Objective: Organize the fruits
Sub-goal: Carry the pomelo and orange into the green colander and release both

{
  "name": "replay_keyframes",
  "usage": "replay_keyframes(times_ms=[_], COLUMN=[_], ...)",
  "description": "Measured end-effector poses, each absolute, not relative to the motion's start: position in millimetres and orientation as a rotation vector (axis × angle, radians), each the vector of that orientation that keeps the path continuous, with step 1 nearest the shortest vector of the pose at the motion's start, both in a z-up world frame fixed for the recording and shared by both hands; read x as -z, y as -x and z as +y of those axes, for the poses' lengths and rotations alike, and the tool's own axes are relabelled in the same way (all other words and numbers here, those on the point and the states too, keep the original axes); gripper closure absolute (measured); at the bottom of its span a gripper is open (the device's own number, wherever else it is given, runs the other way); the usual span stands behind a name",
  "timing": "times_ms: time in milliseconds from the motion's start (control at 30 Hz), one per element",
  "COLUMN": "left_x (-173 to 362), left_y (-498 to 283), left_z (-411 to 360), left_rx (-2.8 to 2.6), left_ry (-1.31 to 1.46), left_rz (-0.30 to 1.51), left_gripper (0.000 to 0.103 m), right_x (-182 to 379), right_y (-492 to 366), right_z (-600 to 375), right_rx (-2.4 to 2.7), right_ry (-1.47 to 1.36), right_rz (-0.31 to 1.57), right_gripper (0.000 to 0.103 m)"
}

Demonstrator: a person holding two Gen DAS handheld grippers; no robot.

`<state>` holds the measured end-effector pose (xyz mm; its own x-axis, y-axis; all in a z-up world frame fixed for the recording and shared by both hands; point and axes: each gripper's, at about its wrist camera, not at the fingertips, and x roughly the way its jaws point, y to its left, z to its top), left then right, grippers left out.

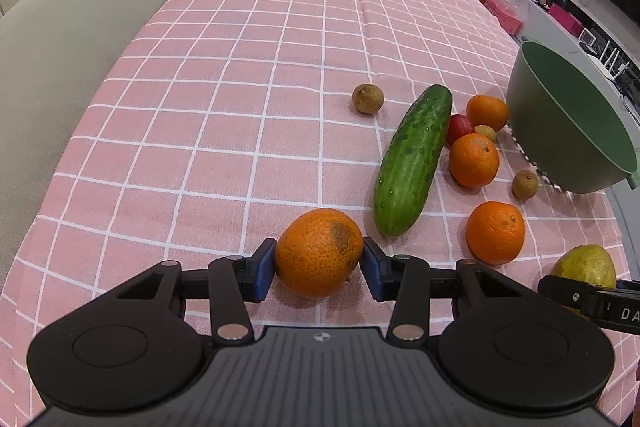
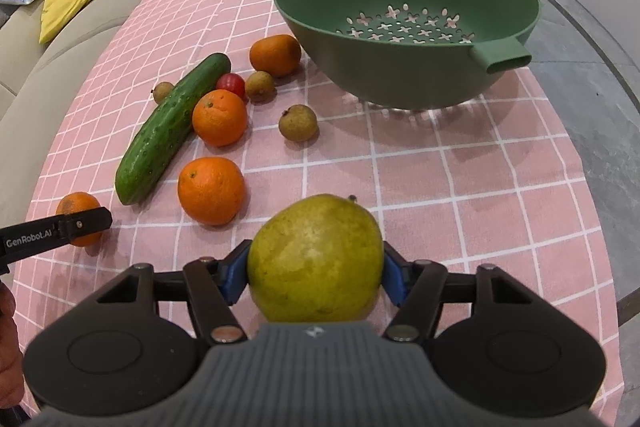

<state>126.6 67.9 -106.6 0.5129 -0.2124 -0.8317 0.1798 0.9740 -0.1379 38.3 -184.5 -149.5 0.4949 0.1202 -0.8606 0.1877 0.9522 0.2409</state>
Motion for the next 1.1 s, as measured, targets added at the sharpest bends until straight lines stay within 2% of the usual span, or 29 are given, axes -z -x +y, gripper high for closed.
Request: replay_keyframes(times_ms=[433, 733, 933, 1100], left_x=[75, 39, 17, 7], left_y=[-109, -86, -84, -95], left_z=[57, 50, 40, 18], left_rx=[0.262, 0.283, 0.302, 0.356], left_ry=[0.002, -0.046, -0.087, -0.113], left_rz=[0.961, 0.892, 0.859, 0.849], left_gripper=[0.052, 0.052, 0.052, 0.052], right_x=[131, 90, 48, 39], right_y=[-27, -12, -22, -40], right_z=[-193, -205, -223, -240], right_rx=[0.026, -0.037, -0.094, -0.138], right_ry=[-0.331, -0.287, -0.226, -0.197], right_rz=[1.030, 0.953, 0.869, 0.868], right_gripper=[0.041, 0.041, 0.041, 0.041])
